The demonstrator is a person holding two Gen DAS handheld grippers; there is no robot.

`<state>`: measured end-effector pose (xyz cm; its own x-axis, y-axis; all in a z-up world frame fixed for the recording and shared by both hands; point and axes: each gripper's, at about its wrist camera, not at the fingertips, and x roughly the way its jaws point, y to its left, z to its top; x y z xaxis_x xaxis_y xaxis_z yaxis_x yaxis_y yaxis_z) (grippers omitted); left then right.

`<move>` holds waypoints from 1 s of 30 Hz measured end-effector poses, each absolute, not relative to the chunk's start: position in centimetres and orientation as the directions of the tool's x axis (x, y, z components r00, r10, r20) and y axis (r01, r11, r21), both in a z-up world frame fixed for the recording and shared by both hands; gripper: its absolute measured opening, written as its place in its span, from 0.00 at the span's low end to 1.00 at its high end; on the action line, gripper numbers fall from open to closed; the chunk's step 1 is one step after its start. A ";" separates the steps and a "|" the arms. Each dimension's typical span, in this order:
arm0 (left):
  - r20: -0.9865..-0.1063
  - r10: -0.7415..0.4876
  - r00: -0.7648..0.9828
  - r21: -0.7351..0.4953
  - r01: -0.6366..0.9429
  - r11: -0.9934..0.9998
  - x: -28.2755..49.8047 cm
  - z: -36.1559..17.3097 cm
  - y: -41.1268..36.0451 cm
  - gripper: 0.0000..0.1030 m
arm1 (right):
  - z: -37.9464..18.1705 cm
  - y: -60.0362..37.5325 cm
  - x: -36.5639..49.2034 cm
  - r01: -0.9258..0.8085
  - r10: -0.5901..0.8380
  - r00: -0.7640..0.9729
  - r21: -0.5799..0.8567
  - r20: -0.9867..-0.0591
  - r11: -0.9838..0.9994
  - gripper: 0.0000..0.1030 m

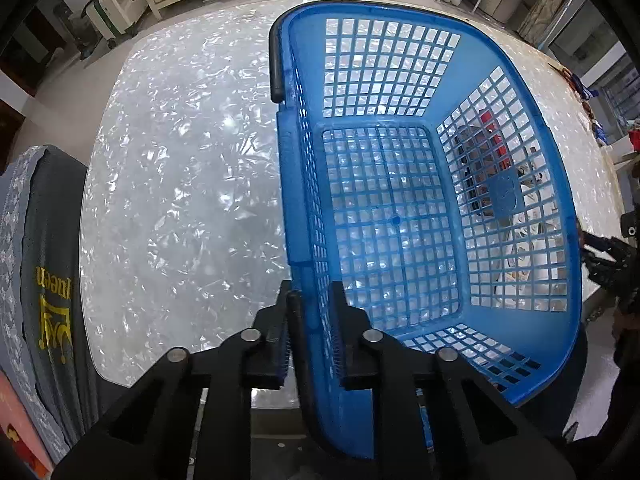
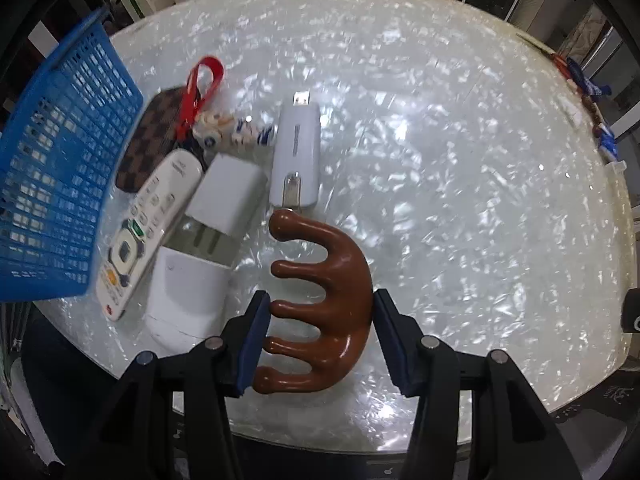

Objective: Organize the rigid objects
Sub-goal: 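Lift the brown massager with the right tool and drop it into the basket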

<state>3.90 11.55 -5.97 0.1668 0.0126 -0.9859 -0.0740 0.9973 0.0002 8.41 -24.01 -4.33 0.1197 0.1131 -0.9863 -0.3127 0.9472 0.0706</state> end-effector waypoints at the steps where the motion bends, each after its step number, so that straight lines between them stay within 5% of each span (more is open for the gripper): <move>1: -0.986 0.005 0.168 -0.008 -0.075 0.997 3.8 -5.9 11.6 0.15 | -3.7 -24.1 8.5 -0.309 0.114 0.132 0.069 -0.985 0.948 0.48; 16: -0.982 -0.021 0.188 -0.036 -0.076 0.996 3.6 -6.0 12.0 0.15 | 9.0 -20.5 10.4 -0.435 0.220 0.292 0.076 -0.931 0.897 0.48; 30: -0.976 -0.043 0.214 -0.063 -0.084 0.994 3.6 -5.9 12.0 0.15 | 10.8 -7.2 10.4 -0.657 0.310 0.259 0.068 -0.915 0.750 0.48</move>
<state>3.61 11.96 -5.91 0.2142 -0.0434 -0.9758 -0.0843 0.9945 -0.0627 10.42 -7.24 10.76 0.2588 0.3101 -0.9148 -0.6574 0.7504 0.0684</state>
